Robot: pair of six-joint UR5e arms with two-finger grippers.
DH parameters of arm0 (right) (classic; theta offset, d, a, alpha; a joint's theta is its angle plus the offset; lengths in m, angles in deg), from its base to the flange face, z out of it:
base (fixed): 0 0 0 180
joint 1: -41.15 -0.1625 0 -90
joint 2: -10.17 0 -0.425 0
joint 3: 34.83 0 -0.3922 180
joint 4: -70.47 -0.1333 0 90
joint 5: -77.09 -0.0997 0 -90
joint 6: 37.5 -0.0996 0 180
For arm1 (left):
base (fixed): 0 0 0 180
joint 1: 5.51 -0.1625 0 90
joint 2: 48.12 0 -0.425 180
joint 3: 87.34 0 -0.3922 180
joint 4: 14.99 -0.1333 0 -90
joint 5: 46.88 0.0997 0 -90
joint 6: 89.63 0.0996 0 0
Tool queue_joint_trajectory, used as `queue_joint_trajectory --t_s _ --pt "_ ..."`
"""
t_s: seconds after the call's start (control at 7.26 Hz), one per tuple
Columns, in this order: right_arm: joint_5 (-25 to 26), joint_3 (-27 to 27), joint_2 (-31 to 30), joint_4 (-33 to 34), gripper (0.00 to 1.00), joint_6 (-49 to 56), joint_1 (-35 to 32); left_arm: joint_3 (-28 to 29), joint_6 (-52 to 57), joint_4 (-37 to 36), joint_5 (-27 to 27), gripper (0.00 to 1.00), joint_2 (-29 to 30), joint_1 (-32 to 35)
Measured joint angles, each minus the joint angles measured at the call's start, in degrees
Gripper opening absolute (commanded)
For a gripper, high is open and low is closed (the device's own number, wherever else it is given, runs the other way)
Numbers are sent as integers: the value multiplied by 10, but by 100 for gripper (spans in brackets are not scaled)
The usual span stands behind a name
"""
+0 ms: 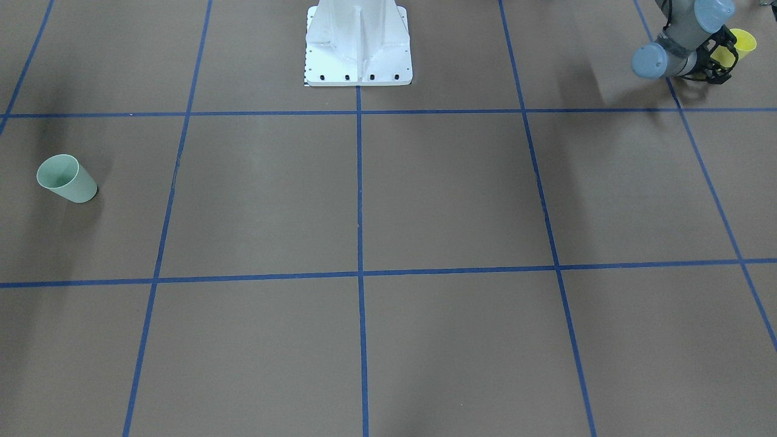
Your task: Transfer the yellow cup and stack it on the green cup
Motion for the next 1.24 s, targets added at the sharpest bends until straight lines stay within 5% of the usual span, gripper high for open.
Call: queue_joint_trajectory --t_s 0.55,0.69,0.83,1.24 --pt "12 14 -8 0 100 -1 -1 35 -15 38 -10 93 -17 -24" --pt "15 17 -9 0 100 -1 -1 39 -23 47 -12 33 -19 -30" --pt "16 20 -9 1 100 -2 0 44 -43 61 -21 0 -18 -50" --pt "20 25 -8 1 100 -5 0 47 -88 155 -47 0 -81 -127"
